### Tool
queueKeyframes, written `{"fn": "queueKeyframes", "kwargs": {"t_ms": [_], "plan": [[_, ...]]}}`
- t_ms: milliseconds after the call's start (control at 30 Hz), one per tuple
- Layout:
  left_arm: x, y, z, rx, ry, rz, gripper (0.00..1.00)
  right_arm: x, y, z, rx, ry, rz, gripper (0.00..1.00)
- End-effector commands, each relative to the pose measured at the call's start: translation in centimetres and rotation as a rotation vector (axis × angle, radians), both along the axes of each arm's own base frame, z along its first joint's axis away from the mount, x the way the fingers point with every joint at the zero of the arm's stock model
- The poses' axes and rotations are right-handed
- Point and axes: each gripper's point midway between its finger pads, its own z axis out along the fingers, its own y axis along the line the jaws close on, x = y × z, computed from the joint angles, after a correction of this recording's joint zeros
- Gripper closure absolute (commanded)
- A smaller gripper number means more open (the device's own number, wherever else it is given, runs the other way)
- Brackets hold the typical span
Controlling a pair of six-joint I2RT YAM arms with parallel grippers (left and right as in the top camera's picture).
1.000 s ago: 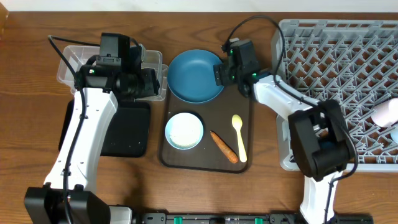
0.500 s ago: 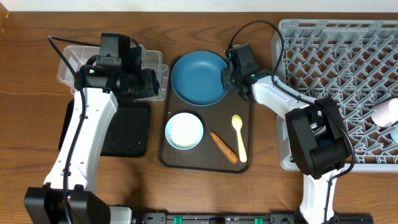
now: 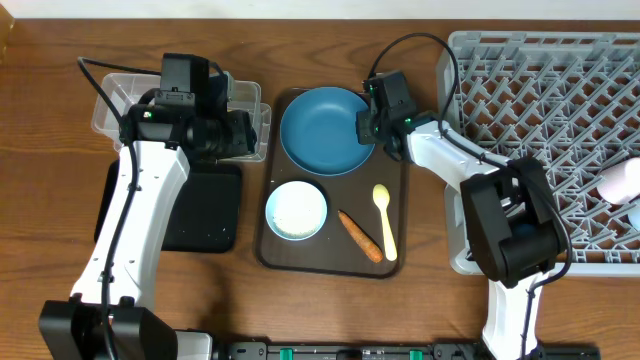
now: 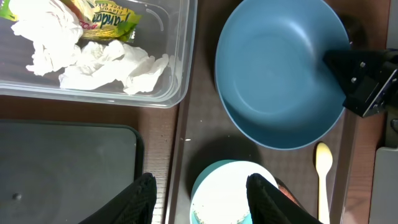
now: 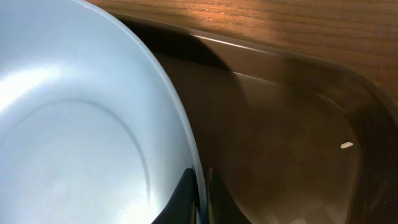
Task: Sort waste into correct bins and load items into the dishwasher rack
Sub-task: 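Lift the blue bowl with the right gripper and carry it to the rack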
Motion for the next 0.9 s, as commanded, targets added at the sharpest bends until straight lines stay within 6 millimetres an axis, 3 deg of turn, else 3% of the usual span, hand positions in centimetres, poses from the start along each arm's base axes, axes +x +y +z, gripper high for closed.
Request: {"fn": "queueKeyframes", "kwargs": {"t_ms": [0, 167, 267, 433, 567, 700, 867], "plan": [[0.1, 0.4, 0.0, 0.018, -0.004, -0.001, 0.5, 1.7, -2.7, 3.1, -0.04, -0.076, -0.028, 0.99], [0.1, 0.4, 0.0, 0.018, -0.004, -0.001, 0.5, 3.5, -6.4, 10.7, -0.075, -0.242, -0.037, 0.99], [0.1, 0.4, 0.0, 0.018, -0.004, -0.001, 0.5, 3.9, -9.7, 15.9, -0.151, -0.362, -0.048, 0.99], [0.1, 0.4, 0.0, 0.018, -0.004, -0.001, 0.5, 3.2, -17.4, 24.2, -0.385, -0.537, -0.147, 0.99], [0.1, 0.4, 0.0, 0.018, -0.004, -0.001, 0.5, 2.0, -24.4, 29.1, -0.616, -0.616, -0.264, 0.99], [0.1, 0.4, 0.0, 0.018, -0.004, -0.001, 0.5, 1.0, -30.9, 31.7, -0.816, -0.625, -0.375, 0.99], [0.1, 0.4, 0.0, 0.018, -0.004, -0.001, 0.5, -0.1, -37.7, 32.2, -1.018, -0.562, -0.401, 0.99]]}}
